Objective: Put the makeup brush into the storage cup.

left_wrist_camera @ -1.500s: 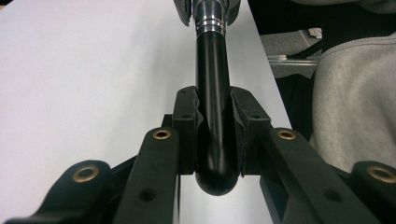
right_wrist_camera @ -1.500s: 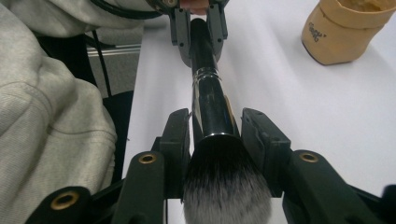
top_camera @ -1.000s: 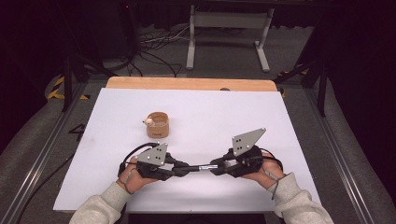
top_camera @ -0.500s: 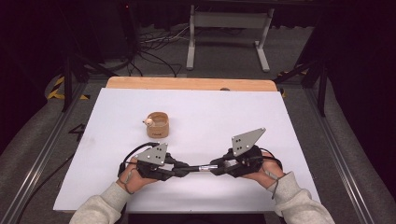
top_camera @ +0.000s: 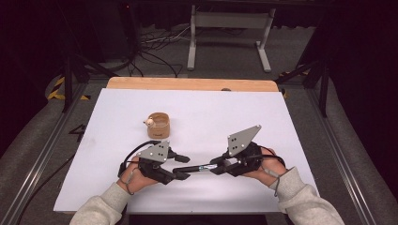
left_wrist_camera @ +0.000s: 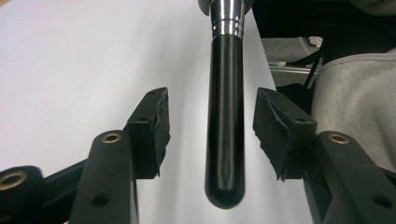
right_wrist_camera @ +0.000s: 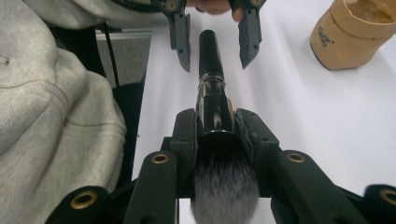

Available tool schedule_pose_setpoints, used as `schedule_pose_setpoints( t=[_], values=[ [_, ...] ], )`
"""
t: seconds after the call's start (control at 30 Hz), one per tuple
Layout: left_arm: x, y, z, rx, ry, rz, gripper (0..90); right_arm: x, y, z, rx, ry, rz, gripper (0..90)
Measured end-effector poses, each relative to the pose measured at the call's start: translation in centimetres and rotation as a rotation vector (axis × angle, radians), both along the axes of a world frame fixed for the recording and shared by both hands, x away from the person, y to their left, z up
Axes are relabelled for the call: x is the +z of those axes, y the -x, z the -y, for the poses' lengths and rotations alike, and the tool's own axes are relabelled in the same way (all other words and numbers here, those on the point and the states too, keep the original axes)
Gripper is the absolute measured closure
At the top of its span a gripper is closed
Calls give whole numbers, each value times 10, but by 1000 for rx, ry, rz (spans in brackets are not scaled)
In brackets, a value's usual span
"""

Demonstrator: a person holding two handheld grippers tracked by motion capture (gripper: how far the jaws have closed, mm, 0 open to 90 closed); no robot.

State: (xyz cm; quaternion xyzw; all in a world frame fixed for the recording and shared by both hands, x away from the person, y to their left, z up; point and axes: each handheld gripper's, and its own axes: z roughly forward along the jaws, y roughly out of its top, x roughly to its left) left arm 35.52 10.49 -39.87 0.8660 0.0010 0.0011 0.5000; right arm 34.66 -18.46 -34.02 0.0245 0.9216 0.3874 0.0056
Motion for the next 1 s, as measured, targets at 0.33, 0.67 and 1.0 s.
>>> schedule_pose_setpoints(
  t=[0.33,0.67,1.0],
  values=[
    [8,2,5,14,-27,15,397,20,0,-13,-5,130,14,705],
    [14,0,10,27,-83,-17,362,33,-6,-28,-7,246,4,706],
    [21,0,20,21,-172,-56,336,31,-8,-45,16,328,-8,705]
  ],
)
